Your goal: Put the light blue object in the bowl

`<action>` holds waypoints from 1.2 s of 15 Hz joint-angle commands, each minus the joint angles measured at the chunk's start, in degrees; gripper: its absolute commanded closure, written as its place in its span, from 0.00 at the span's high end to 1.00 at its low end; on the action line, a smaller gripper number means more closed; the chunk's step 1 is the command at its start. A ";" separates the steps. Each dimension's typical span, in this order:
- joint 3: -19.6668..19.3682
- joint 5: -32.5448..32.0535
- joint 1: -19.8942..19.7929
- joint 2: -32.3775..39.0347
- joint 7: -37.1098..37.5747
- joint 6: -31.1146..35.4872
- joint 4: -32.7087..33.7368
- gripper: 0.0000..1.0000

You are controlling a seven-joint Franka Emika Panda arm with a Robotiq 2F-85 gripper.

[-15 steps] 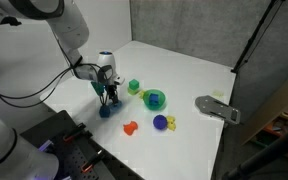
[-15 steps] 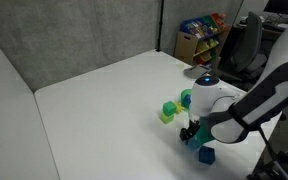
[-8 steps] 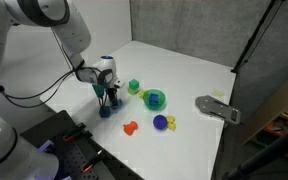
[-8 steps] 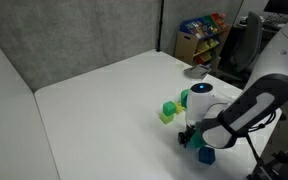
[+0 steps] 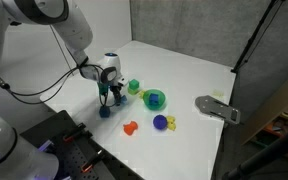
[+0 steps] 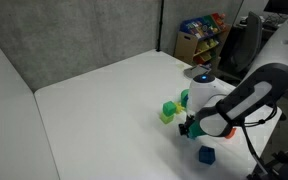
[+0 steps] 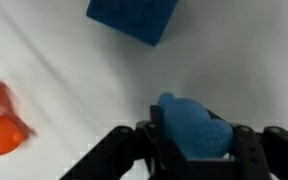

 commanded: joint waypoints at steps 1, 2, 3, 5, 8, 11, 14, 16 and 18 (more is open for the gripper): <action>-1.53 0.41 -2.10 -5.91 -0.35 -3.67 -0.40 0.15; -2.19 0.14 -2.68 -7.21 -0.24 -4.69 -0.04 0.15; -2.81 -0.21 -3.17 -8.17 -0.02 -5.60 0.39 0.12; -4.37 -1.20 -4.29 -9.75 0.75 -7.95 2.01 0.11; -5.17 -1.48 -7.12 -9.45 0.88 -11.66 6.20 0.11; -3.81 0.38 -11.22 -7.07 -0.35 -15.38 10.95 0.11; -2.83 1.19 -14.01 -3.63 -0.84 -17.96 15.12 0.11; -2.42 1.77 -15.30 -0.94 -0.89 -19.14 17.80 0.11; -2.56 1.67 -15.88 1.22 -0.61 -20.00 20.17 0.11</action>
